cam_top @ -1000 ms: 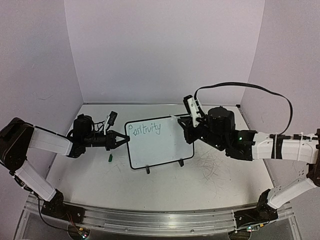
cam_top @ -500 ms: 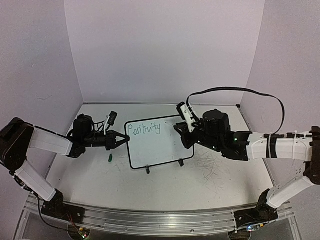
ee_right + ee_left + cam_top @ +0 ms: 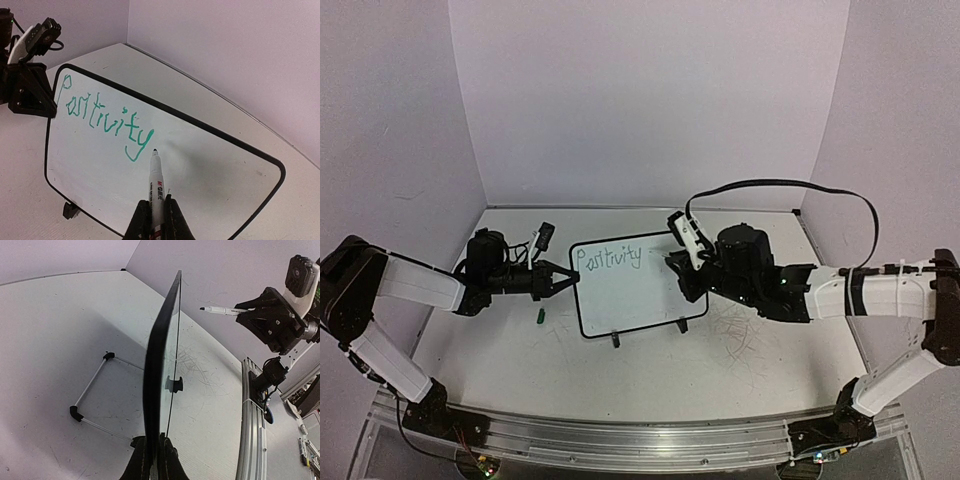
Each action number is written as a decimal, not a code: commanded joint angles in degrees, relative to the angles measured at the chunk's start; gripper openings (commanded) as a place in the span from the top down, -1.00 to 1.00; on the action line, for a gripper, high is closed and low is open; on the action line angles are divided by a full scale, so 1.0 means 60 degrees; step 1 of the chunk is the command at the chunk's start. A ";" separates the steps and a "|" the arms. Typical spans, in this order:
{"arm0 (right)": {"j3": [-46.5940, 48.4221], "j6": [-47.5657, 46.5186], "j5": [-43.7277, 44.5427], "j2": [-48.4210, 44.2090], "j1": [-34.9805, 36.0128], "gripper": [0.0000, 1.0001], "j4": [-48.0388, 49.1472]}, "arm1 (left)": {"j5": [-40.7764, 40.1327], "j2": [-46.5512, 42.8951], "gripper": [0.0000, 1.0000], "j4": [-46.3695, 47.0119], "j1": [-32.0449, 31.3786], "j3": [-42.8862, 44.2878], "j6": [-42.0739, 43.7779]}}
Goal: Write a sentence on the whiteboard
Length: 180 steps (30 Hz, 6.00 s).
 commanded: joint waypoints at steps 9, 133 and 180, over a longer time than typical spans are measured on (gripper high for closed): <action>0.0162 0.0139 0.1269 -0.0036 0.0110 1.00 0.0396 | -0.0334 -0.0317 1.00 0.0317 0.0024 0.0132 0.0330; 0.0235 0.1107 0.1024 0.0159 -0.0093 1.00 0.0074 | -0.0282 -0.0393 1.00 0.0213 0.0024 0.0109 0.0458; 0.0393 0.0937 0.1127 0.0733 -0.0165 1.00 -0.0089 | -0.0299 -0.0458 1.00 0.0166 0.0028 0.0104 0.0477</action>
